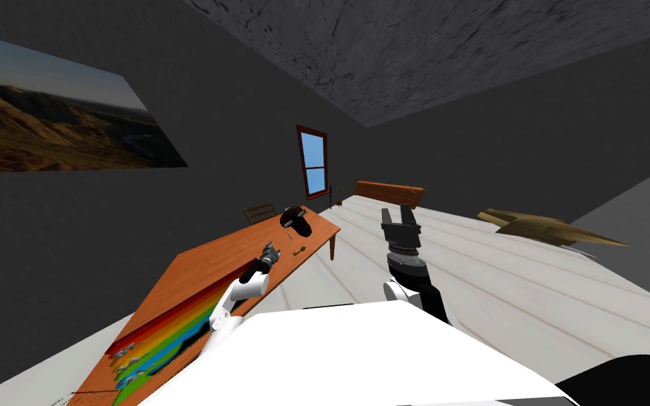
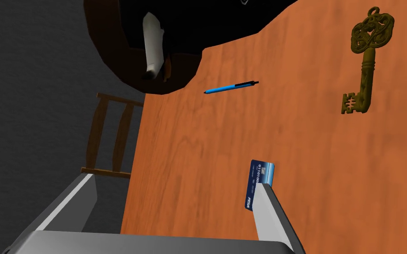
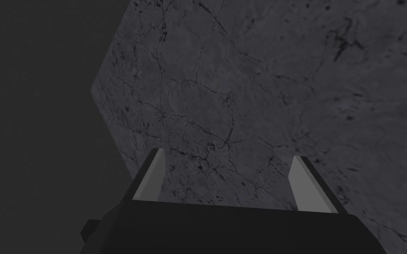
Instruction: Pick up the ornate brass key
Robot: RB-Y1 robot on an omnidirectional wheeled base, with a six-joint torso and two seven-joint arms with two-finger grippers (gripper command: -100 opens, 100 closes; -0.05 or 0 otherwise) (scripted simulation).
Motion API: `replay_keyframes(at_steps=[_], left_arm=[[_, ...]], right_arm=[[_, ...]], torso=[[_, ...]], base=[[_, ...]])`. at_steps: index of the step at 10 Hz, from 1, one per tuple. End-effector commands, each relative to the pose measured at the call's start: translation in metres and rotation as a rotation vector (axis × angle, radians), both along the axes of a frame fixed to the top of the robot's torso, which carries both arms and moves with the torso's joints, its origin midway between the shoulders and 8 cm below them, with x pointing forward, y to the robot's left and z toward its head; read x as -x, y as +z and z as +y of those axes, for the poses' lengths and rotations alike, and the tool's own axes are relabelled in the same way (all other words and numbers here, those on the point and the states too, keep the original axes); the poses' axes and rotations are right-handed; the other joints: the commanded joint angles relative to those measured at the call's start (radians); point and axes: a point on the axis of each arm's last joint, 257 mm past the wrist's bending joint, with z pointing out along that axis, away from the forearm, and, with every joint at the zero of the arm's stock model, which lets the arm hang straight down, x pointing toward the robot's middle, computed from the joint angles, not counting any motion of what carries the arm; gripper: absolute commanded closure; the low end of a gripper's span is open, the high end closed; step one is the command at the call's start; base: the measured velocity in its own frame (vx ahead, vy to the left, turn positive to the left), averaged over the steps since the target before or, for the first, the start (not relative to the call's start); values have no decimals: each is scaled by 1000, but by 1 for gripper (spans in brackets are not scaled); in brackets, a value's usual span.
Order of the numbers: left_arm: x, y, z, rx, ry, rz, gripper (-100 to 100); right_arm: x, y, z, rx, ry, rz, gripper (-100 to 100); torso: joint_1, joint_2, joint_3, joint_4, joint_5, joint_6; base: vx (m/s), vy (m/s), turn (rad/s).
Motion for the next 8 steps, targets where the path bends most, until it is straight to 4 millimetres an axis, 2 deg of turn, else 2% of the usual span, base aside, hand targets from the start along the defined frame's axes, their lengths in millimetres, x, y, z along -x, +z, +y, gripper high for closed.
replay_keyframes(at_steps=[1, 8], left_arm=[[3, -18, 11, 23, 25, 62, -100], [27, -76, 35, 89, 99, 278, -100]], right_arm=[[0, 0, 0, 0, 0, 0, 0], [0, 0, 0, 0, 0, 0, 0]], torso=[[0, 0, 0, 0, 0, 0], [0, -2, -1, 0, 0, 0]], base=[[35, -43, -80], [49, -44, -61]])
